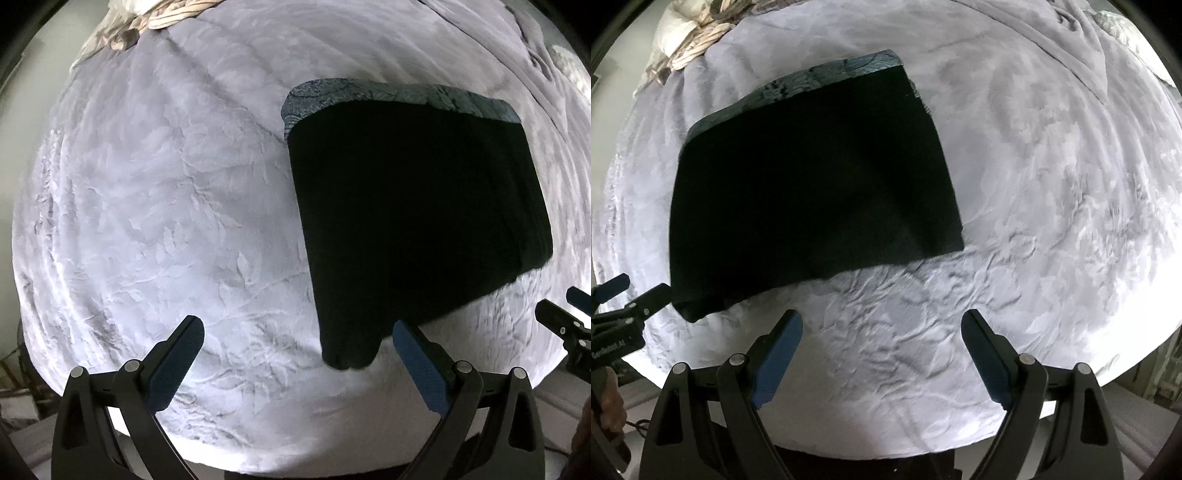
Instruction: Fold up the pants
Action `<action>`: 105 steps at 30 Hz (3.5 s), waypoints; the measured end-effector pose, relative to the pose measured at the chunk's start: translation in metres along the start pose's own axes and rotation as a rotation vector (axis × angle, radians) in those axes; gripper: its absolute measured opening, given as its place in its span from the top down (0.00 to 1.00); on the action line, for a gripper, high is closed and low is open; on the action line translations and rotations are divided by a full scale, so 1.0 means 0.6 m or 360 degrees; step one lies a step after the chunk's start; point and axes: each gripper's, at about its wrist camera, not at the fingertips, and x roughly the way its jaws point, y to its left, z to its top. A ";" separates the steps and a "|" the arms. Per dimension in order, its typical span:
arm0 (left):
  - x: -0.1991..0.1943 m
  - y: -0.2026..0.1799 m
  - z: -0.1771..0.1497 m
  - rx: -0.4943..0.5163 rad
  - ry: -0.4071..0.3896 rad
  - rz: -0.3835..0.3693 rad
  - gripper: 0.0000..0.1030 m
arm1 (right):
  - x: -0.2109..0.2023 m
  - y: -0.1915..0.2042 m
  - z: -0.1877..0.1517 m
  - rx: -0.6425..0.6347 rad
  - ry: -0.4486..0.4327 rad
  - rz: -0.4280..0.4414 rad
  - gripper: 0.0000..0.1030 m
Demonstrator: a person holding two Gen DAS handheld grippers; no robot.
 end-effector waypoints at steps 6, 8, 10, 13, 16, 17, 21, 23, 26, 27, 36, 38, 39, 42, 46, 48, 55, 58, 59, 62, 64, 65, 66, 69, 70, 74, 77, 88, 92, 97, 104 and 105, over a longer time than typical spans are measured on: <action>0.018 -0.004 0.022 -0.0049 -0.0004 -0.0019 0.00 | 0.015 -0.019 0.032 -0.0038 0.0002 -0.0020 0.13; 0.024 -0.005 0.027 -0.0054 -0.0001 -0.0025 0.00 | 0.022 -0.027 0.038 -0.0036 0.0002 -0.0022 0.13; 0.031 -0.006 0.032 -0.0061 0.0001 -0.0027 0.00 | 0.026 -0.033 0.043 -0.0035 0.0003 -0.0022 0.13; 0.039 -0.007 0.038 -0.0075 0.0004 -0.0032 0.00 | 0.033 -0.040 0.052 -0.0041 0.0006 -0.0022 0.13; 0.046 -0.005 0.040 -0.0094 0.0005 -0.0058 0.00 | 0.039 -0.048 0.061 -0.0048 0.0010 -0.0026 0.13; 0.048 -0.004 0.041 -0.0095 0.0002 -0.0062 0.00 | 0.042 -0.049 0.066 -0.0050 0.0010 -0.0023 0.13; 0.056 -0.001 0.052 -0.0090 -0.0022 -0.0102 0.00 | 0.043 -0.065 0.087 -0.0043 -0.0006 0.0068 0.13; 0.056 0.007 0.060 -0.0097 -0.0057 -0.0129 0.00 | 0.042 -0.078 0.101 -0.0026 -0.0026 0.0176 0.13; 0.055 0.026 0.075 -0.0112 -0.0129 -0.0176 0.00 | 0.041 -0.105 0.128 -0.0007 -0.0057 0.0386 0.13; 0.055 0.035 0.077 -0.0120 -0.0143 -0.0200 0.00 | 0.044 -0.112 0.137 -0.0008 -0.0059 0.0457 0.13; 0.123 0.063 0.111 -0.0164 -0.0034 -0.0744 0.00 | 0.121 -0.134 0.165 -0.0007 0.0031 0.0849 0.12; 0.126 0.048 0.117 -0.0157 -0.0044 -0.0785 0.00 | 0.148 -0.135 0.179 0.0030 0.0066 0.0923 0.12; 0.132 0.039 0.122 -0.0150 -0.0045 -0.0806 0.00 | 0.155 -0.137 0.175 0.0050 0.0082 0.0957 0.12; 0.141 0.025 0.130 -0.0147 -0.0043 -0.0806 0.00 | 0.177 -0.134 0.178 0.0127 0.0121 0.1072 0.12; 0.112 0.014 0.125 -0.0163 -0.0098 -0.0811 0.23 | 0.181 -0.143 0.174 0.0253 0.0138 0.1095 0.22; 0.097 0.001 0.129 -0.0150 -0.0124 -0.0785 0.32 | 0.169 -0.146 0.168 0.0258 0.0146 0.1118 0.35; 0.028 0.020 0.112 -0.0156 -0.0181 -0.0825 0.44 | 0.099 -0.134 0.151 0.0271 0.0109 0.1221 0.50; -0.005 0.050 0.088 -0.0118 -0.0209 -0.0787 0.44 | 0.068 -0.105 0.131 0.0236 0.0113 0.1242 0.50; -0.012 0.061 0.080 -0.0116 -0.0212 -0.0781 0.44 | 0.059 -0.093 0.120 0.0229 0.0118 0.1257 0.50; -0.034 0.099 0.052 -0.0124 -0.0219 -0.0747 0.44 | 0.043 -0.056 0.092 0.0220 0.0134 0.1310 0.50; -0.043 0.126 0.032 -0.0144 -0.0217 -0.0707 0.44 | 0.040 -0.024 0.073 0.0217 0.0149 0.1349 0.50; -0.044 0.135 0.025 -0.0156 -0.0215 -0.0686 0.44 | 0.041 -0.005 0.064 0.0214 0.0157 0.1363 0.50; -0.043 0.149 0.017 -0.0172 -0.0210 -0.0660 0.44 | 0.043 0.010 0.056 0.0210 0.0164 0.1368 0.50; -0.024 0.194 -0.012 -0.0238 -0.0180 -0.0573 0.42 | 0.060 0.059 0.031 0.0210 0.0200 0.1357 0.50; -0.006 0.210 -0.022 -0.0272 -0.0164 -0.0519 0.39 | 0.070 0.075 0.027 0.0203 0.0217 0.1334 0.50; 0.062 0.248 -0.045 -0.0397 -0.0083 -0.0377 0.21 | 0.125 0.137 0.017 0.0129 0.0303 0.1104 0.47; 0.085 0.265 -0.059 -0.0482 -0.0116 -0.0395 0.02 | 0.145 0.156 0.010 0.0035 0.0299 0.0851 0.36; 0.052 0.251 -0.067 -0.0419 -0.0091 -0.0188 0.01 | 0.107 0.158 -0.007 0.0093 0.0273 0.0590 0.25; 0.029 0.246 -0.074 -0.0414 -0.0071 -0.0149 0.01 | 0.072 0.170 -0.002 0.0022 0.0234 0.0479 0.25; 0.000 0.225 -0.081 -0.0340 -0.0091 -0.0092 0.01 | 0.027 0.175 -0.007 -0.0016 0.0162 0.0468 0.23; -0.024 0.194 -0.085 -0.0252 -0.0091 -0.0078 0.01 | 0.002 0.209 -0.022 -0.0104 0.0120 0.0404 0.23; -0.027 0.192 -0.089 -0.0244 -0.0089 -0.0078 0.01 | 0.000 0.212 -0.024 -0.0110 0.0119 0.0401 0.23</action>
